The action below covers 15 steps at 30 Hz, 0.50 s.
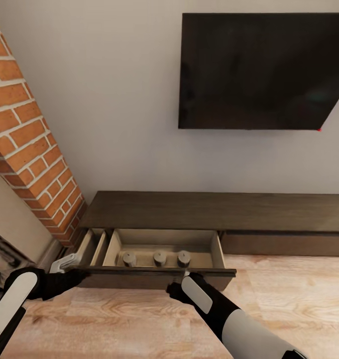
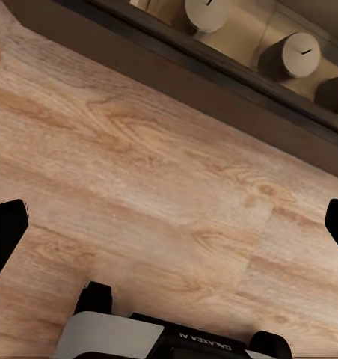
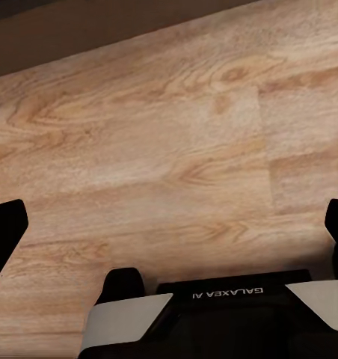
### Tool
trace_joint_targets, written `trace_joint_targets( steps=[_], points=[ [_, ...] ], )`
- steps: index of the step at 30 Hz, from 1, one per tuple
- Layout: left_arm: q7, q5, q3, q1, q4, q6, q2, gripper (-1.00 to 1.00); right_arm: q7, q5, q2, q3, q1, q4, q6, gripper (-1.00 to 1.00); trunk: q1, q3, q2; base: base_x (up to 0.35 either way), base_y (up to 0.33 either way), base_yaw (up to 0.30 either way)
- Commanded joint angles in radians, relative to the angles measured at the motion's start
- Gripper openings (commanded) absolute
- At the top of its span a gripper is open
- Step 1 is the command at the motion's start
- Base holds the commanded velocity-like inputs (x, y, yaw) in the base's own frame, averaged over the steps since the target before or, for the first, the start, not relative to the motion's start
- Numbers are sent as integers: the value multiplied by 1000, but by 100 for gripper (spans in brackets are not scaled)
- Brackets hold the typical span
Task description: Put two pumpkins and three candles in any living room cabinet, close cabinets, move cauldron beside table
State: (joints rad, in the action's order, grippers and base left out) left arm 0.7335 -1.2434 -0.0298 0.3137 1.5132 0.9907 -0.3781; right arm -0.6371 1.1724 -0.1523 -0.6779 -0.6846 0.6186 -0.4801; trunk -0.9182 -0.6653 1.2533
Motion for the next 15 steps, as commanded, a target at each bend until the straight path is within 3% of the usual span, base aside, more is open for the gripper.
trace_joint_targets(
  steps=[1, 5, 15],
  points=[
    [10, -10, -2, 1, 1, 0, -1, 100, -7, 6, 0, -4, -1, 1, -2, 100, 1, -1, 1, -322, 0, 0],
    [10, -11, -2, 1, 1, 0, -1, 100, -7, 6, 0, -4, -1, 1, -2, 100, 1, -1, 1, -208, 0, 0],
    [10, -9, -2, 1, 0, 0, -1, 100, -7, 6, 0, -4, -1, 1, -2, 100, 1, -1, 1, -14, 0, 0]
  ],
)
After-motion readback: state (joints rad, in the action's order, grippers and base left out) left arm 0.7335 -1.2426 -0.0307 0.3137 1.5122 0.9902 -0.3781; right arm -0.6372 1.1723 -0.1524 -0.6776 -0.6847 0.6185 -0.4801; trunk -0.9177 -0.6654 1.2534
